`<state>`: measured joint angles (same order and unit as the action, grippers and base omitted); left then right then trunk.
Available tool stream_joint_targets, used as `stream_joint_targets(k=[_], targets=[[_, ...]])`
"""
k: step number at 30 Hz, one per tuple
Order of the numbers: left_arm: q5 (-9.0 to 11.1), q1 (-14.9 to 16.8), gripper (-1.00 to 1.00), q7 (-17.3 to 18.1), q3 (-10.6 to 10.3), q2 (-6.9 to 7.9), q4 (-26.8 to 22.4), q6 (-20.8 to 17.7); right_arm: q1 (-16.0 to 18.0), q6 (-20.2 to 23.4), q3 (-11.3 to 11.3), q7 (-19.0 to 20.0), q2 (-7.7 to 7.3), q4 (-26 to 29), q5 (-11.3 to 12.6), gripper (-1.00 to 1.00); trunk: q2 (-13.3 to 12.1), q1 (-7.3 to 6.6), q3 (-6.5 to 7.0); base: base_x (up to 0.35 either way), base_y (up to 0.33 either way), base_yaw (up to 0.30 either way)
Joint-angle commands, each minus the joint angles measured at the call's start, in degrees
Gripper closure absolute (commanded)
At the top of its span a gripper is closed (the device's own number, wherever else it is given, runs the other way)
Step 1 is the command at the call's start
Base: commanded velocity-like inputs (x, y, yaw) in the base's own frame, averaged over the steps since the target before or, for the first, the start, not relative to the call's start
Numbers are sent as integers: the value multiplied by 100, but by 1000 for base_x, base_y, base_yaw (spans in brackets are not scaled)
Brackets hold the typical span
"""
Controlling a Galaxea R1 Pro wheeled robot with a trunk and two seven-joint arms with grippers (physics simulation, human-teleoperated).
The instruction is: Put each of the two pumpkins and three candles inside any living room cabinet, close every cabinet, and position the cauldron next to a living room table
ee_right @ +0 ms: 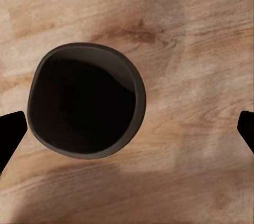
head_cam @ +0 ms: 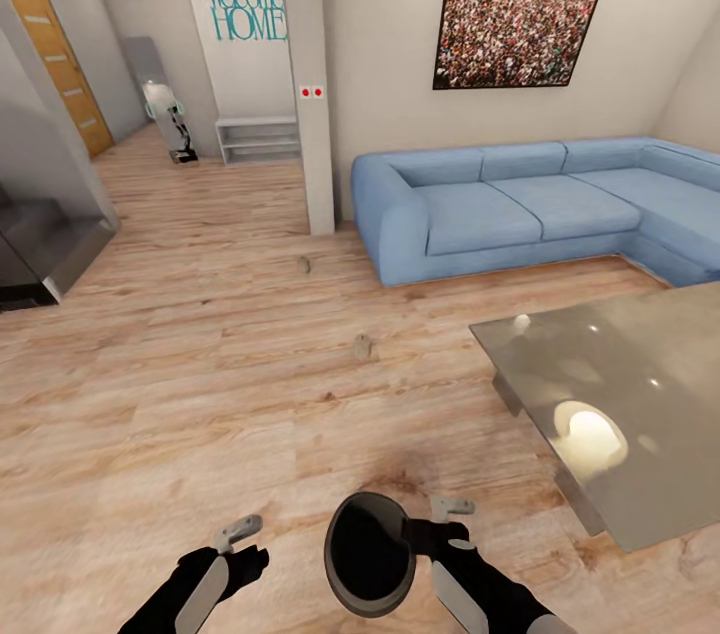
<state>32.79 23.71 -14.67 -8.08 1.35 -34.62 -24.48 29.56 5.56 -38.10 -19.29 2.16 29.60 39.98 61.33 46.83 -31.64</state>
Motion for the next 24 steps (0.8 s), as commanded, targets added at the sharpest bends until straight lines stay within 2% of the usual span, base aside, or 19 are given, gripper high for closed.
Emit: stream_joint_targets(k=[1,6,24], targets=[[61,2,-100,-54,-44,11,-11,-13,9,2,-39,-49,-5,11,27,-100,4,1,-5,30,0,0],[66,2,-100,-54,-41,14,-10,-13,6,-18,-39,-49,-5,11,27,-100,4,1,-5,27,-8,0],[83,-5,-100,-46,-35,17,50,-13,6,-28,-40,-49,-5,11,27,-100,4,1,-5,130,-22,0]])
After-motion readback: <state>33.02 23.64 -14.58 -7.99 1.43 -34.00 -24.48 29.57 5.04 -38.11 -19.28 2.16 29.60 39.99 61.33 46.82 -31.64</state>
